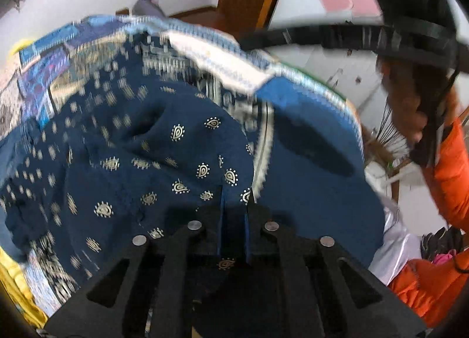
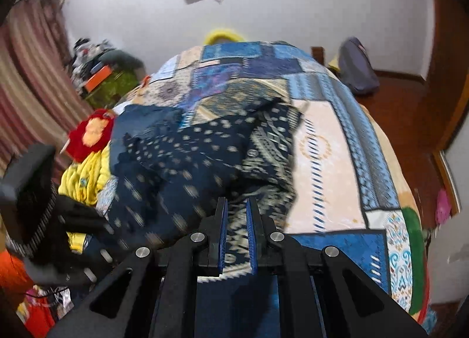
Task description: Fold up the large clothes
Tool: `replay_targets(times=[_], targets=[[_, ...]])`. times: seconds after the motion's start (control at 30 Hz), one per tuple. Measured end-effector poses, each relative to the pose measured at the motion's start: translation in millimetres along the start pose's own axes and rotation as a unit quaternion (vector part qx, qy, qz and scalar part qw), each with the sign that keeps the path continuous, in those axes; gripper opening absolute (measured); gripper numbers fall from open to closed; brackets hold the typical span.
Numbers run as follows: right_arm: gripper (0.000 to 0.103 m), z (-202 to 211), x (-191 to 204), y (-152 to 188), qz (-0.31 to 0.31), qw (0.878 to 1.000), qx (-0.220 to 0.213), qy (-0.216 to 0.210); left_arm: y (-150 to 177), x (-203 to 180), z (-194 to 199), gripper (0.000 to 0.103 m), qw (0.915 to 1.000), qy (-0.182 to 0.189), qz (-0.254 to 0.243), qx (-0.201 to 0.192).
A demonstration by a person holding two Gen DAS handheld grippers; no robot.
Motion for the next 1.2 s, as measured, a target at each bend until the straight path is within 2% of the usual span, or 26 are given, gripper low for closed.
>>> replay_targets(times=[0.07, 0.17, 0.23, 0.27, 0.33, 0.43, 0.5, 0.57, 0.63, 0.77, 0.83, 0.87, 0.9, 0.93, 0.97, 1.0, 1.03, 1.1, 1.2], targets=[[0.009, -5, 18, -2, 0.025, 1.0, 0.004, 0.005, 9, -2, -6, 0.011, 0.9999, -0.009, 0.007, 0.006], [0.009, -16, 36, 0, 0.047, 0.999, 0.013, 0.004, 19, 1, -2, 0.026, 0.9996, -0.006, 0.028, 0.008], [0.009, -28, 44, 3, 0.054, 0.998, 0.026, 0.001, 25, 7, 10, 0.043, 0.9988, -0.013, 0.046, 0.0], [0.009, -36, 47, 5, 0.055, 0.998, 0.036, -0.002, 28, 14, 15, 0.046, 0.9983, -0.021, 0.054, -0.007], [0.009, -50, 48, 10, 0.055, 0.997, 0.054, -0.004, 34, 24, 29, 0.047, 0.9967, -0.036, 0.07, -0.022], [0.009, -73, 45, 20, 0.064, 0.994, 0.082, 0.019, 44, 47, 53, 0.049, 0.9923, -0.055, 0.102, -0.043], [0.009, -86, 41, 28, 0.074, 0.992, 0.099, 0.036, 50, 68, 66, 0.056, 0.9873, -0.08, 0.124, -0.06], [0.009, -94, 37, 34, 0.089, 0.99, 0.097, 0.056, 57, 93, 71, 0.058, 0.9809, -0.108, 0.147, -0.069], [0.009, -95, 37, 36, 0.103, 0.988, 0.09, 0.072, 65, 117, 64, 0.058, 0.9776, -0.111, 0.169, -0.058], [0.009, -96, 38, 38, 0.128, 0.98, 0.09, 0.12, 78, 147, 25, 0.058, 0.9738, -0.091, 0.207, -0.02], [0.009, -95, 37, 40, 0.14, 0.976, 0.088, 0.144, 89, 156, 3, 0.058, 0.9712, -0.101, 0.216, 0.003], [0.016, -95, 36, 40, 0.143, 0.973, 0.086, 0.157, 94, 161, -8, 0.061, 0.9698, -0.109, 0.218, 0.014], [0.025, -94, 34, 40, 0.145, 0.971, 0.084, 0.173, 98, 164, -15, 0.066, 0.9693, -0.102, 0.223, 0.008], [0.052, -91, 29, 39, 0.142, 0.967, 0.074, 0.197, 102, 166, -16, 0.072, 0.9686, -0.097, 0.229, -0.001], [0.066, -87, 21, 37, 0.136, 0.963, 0.06, 0.226, 106, 170, -16, 0.075, 0.967, -0.093, 0.237, -0.009], [0.084, -84, 13, 36, 0.128, 0.961, 0.05, 0.239, 111, 174, -15, 0.075, 0.9652, -0.086, 0.247, -0.012], [0.085, -82, 6, 36, 0.115, 0.967, 0.051, 0.223, 115, 177, -13, 0.075, 0.9635, -0.083, 0.254, -0.013], [0.085, -79, -7, 36, 0.079, 0.98, 0.062, 0.174, 124, 184, -8, 0.075, 0.9593, -0.101, 0.264, -0.013], [0.085, -75, -19, 30, 0.04, 0.989, 0.076, 0.122, 132, 195, 9, 0.074, 0.9561, -0.096, 0.275, -0.028]])
Point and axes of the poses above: each gripper's, at about its wrist camera, not at the fingertips, and z roughly against the way its jaws point, x to its left, y to its underside, the point moved 6 cm from there along -z, roughly the way its jaws point, and after that the axes turned 12 degrees about x, right-handed, at the moved point
